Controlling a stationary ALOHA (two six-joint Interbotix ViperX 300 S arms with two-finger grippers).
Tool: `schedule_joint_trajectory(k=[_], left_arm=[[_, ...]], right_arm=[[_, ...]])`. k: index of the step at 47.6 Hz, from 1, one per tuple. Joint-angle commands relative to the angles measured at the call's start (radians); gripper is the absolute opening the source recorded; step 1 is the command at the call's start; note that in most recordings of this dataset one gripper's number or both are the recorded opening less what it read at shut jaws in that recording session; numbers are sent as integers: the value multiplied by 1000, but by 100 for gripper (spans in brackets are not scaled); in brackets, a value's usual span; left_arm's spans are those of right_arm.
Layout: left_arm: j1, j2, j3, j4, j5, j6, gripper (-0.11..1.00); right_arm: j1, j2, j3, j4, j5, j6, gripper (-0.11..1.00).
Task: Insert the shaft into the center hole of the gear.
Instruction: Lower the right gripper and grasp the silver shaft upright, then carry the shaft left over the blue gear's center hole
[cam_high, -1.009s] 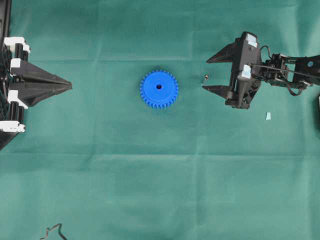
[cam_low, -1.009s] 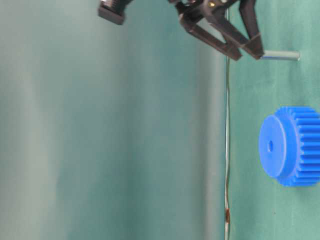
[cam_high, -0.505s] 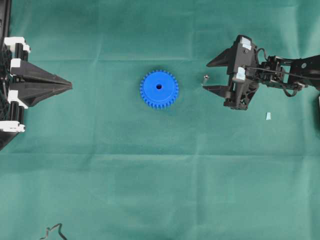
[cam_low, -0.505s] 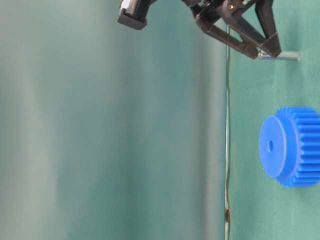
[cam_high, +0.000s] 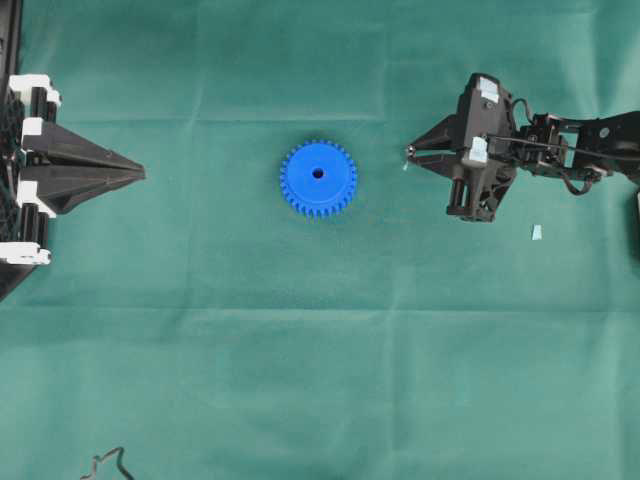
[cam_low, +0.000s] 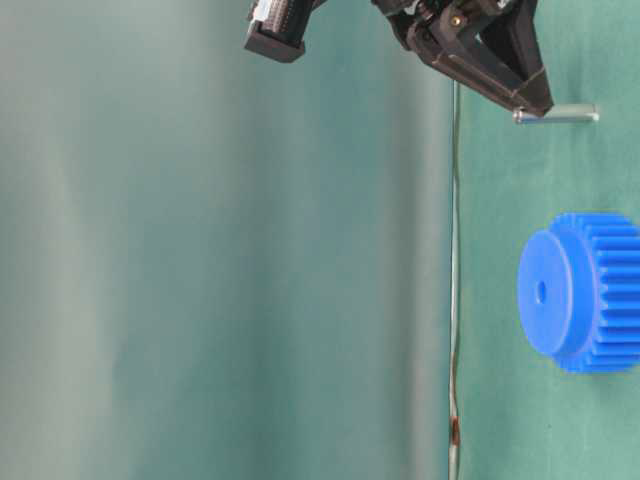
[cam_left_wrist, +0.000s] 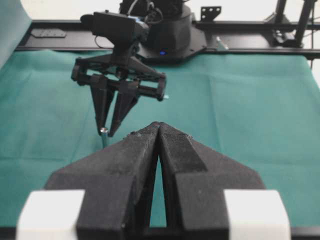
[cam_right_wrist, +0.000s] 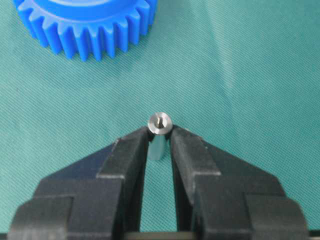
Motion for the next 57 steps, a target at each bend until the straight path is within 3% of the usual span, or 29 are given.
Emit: schedule_joint_trajectory(k=[1,21,45,57], left_arm=[[2,9,-23,3,-3,-2,0],[2,8,-23,3,-3,-3,0],[2,9,-25,3,-3,-5,0],[2,9,-23,3,-3,-5,0]], right_arm=[[2,-18,-17,0,-5,3,16],[2,-172,-18,0,87,2,16],[11,-170,-44,3,103,5,16],[52,-98,-146,5,104,5,16]])
